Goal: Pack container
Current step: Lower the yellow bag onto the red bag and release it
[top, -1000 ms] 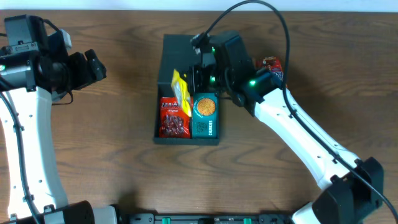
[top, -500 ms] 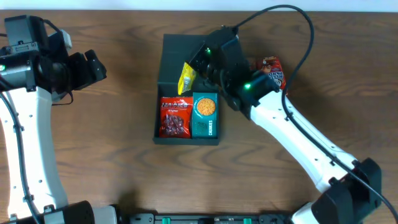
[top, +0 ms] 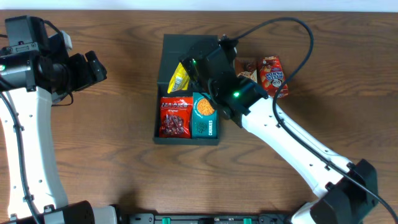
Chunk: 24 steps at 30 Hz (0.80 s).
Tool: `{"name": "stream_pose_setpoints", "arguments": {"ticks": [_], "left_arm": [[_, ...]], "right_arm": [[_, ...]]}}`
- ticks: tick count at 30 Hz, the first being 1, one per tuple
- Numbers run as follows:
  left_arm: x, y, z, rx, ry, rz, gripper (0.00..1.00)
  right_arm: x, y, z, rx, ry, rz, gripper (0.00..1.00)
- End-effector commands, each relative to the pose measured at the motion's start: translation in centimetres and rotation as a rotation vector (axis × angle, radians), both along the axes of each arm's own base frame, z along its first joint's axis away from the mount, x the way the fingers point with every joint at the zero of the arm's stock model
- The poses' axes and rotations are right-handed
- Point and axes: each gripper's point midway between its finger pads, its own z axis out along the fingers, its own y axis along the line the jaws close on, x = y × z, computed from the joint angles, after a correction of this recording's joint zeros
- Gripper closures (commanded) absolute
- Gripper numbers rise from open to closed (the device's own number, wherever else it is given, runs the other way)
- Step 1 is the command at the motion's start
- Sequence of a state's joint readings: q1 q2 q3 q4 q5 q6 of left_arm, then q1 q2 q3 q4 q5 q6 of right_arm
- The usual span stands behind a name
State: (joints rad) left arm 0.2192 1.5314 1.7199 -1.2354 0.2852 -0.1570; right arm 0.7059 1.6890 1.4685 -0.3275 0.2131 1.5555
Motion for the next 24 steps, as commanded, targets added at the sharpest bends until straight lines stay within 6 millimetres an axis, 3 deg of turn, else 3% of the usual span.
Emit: {"name": "stream_pose_setpoints", "arguments": {"ticks": [1, 6, 10, 12, 17, 18, 20, 24], "left_arm": [[0.0, 0.1, 0.0, -0.002, 0.005, 0.003, 0.05], [0.0, 0.1, 0.0, -0.003, 0.007, 0.003, 0.05], [-0.1, 0.1, 0.0, -0.003, 0.008, 0.003, 0.05], [-0.1, 0.1, 0.0, -0.003, 0.008, 0.003, 0.05], [-0.1, 0.0, -0.2, -0.009, 0.012, 0.006, 0.05], [-0.1, 0.0, -0.3, -0.01, 0.013, 0.008, 0.05], [-0.1, 0.0, -0.3, -0.01, 0.016, 0.008, 0.05], [-0.1, 0.0, -0.4, -0.011, 0.018, 0.008, 0.05]], "right_arm": [[-0.1, -0.1, 0.3, 0.123, 0.048, -0.119, 0.98], [-0.4, 1.4, 1.0, 0.352, 0.118, -0.216, 0.98], [-1.2, 3.2, 1.6, 0.396, 0.121, -0.166, 0.98], [-1.3, 3.3, 1.8, 0.393, 0.104, -0.178, 0.98], [0.7, 2.7, 5.5, 0.459, -0.083, -0.254, 0.98], [0.9, 2.6, 5.5, 0.44, -0.098, -0.251, 0.98], [0.8, 2.8, 3.6, 0.362, -0.072, -0.237, 0.98], [-0.1, 4.1, -3.0, 0.218, 0.063, -0.214, 0.98]]}}
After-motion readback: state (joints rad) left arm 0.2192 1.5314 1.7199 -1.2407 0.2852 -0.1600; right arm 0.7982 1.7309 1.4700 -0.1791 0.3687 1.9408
